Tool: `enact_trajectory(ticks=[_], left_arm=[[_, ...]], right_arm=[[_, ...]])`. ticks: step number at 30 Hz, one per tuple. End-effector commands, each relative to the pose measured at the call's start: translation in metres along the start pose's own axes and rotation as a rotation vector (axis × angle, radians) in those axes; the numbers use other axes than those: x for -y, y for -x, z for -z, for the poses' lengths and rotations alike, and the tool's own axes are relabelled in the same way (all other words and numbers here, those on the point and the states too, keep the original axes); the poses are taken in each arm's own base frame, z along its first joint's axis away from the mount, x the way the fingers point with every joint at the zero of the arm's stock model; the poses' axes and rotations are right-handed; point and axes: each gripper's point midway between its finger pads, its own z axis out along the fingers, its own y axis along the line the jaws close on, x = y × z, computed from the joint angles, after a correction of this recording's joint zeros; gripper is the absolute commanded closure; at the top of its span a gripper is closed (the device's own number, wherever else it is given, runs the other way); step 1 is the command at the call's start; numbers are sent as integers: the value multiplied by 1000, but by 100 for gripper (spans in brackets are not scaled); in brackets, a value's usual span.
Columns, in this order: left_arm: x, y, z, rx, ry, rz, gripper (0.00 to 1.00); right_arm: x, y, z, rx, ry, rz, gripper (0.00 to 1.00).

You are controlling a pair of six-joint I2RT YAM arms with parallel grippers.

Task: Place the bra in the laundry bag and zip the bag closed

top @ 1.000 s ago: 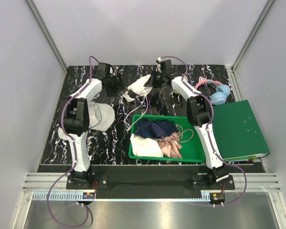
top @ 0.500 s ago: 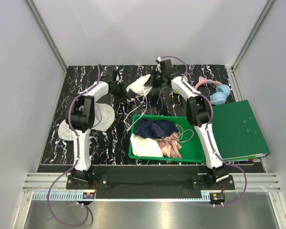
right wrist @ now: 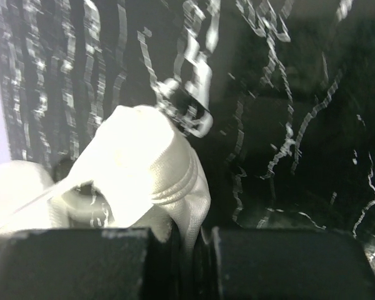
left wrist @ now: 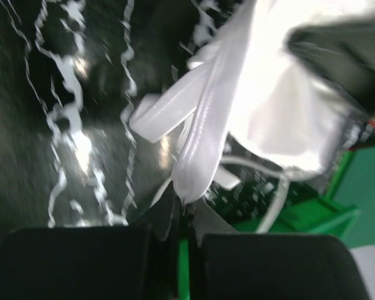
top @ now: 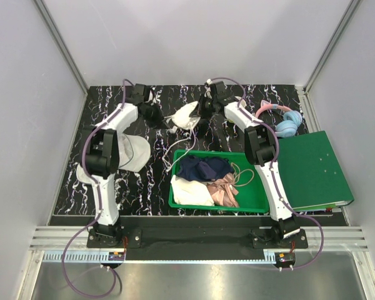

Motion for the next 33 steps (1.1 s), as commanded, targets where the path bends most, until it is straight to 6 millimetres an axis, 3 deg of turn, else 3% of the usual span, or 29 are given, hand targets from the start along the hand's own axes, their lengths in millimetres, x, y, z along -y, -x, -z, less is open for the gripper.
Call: enact_trajectory(ticks=[1,4,9,12,16,22,33], left_arm=[[52,0,67,53,-154,-24,100],[65,4,74,52,-195,-1,98],[81,16,41,-2,-267,67,100],[94,30,33,26,-289,88,100],[94,44,14,61,-293,185,100],[83,47,-17,70,-269,243,100],[72,52,-43,84,-227,260,99]], right_arm=[[-22,10,19,27,29,58,100],[-21,-3,14,0,22,69,100],[-32,-19,7,-39,71,50,100],[-37,-22,7,-45,80,37,100],[-38,-28,10,-51,75,12,100],[-40,-37,13,-80,89,-36,99],[-33,-28,34,-61,11,-91,58]])
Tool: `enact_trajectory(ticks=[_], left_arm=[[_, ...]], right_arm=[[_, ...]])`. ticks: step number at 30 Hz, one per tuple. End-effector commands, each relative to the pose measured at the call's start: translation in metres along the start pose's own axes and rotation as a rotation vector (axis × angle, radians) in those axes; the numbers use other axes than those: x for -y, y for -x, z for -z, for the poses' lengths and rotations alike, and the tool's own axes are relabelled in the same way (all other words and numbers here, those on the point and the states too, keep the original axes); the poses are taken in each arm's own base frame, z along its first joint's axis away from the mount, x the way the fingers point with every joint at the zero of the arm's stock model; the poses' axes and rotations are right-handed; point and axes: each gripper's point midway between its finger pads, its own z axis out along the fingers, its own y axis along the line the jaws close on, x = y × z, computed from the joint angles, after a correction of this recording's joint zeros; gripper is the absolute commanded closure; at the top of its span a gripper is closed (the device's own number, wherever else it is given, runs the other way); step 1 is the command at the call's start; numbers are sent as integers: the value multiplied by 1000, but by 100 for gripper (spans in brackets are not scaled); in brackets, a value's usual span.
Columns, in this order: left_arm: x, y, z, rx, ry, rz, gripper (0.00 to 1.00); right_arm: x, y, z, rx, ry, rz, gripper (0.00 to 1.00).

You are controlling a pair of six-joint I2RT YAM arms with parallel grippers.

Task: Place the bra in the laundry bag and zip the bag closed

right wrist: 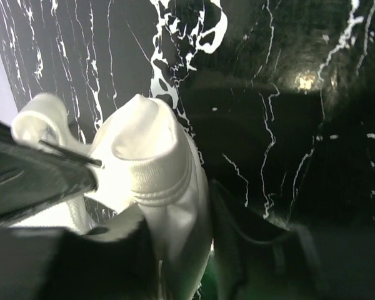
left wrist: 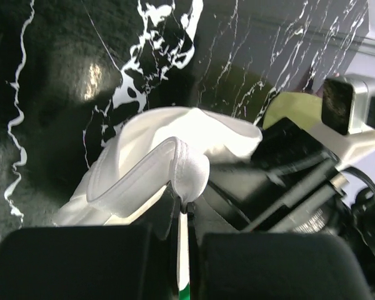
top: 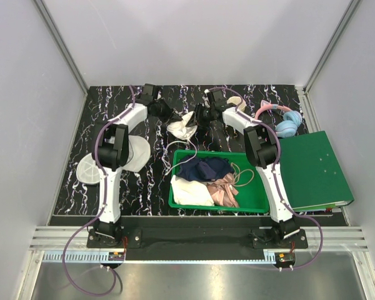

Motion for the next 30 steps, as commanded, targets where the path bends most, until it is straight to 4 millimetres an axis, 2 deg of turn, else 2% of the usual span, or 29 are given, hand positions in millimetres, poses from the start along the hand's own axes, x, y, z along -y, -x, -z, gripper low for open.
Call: enact_trajectory(ticks=[1,3,4,7,10,11,18,25,28,30], left_arm=[[30,14,-2,48,-72,-43,98],[30,10,-4,40,-72,-56,96],[30,10,-3,42,-74,-61,94],[31,6,0,33,-78,-78,91],[31,4,4,32,-76,-94,90],[31,3,4,29,-77,-97,89],[28,-8,2,-7,-75,-105,86],[35,-11,3,-17,-86,-123,78],[34,-12,4,-25,-79,-126,72],[35,-13,9,-22,-73,-125,61]], right_arm=[[-29,24,33,58,4,12,54],[-30,30,38,71,-1,19,48],[-28,31,40,71,-11,13,41],[-29,36,48,83,-10,12,33],[-33,38,53,70,22,-2,25],[-37,37,56,63,39,19,19],[-37,20,59,13,64,63,6],[-42,8,62,0,103,92,1],[-48,10,67,16,121,121,0],[-49,11,67,21,120,118,0]])
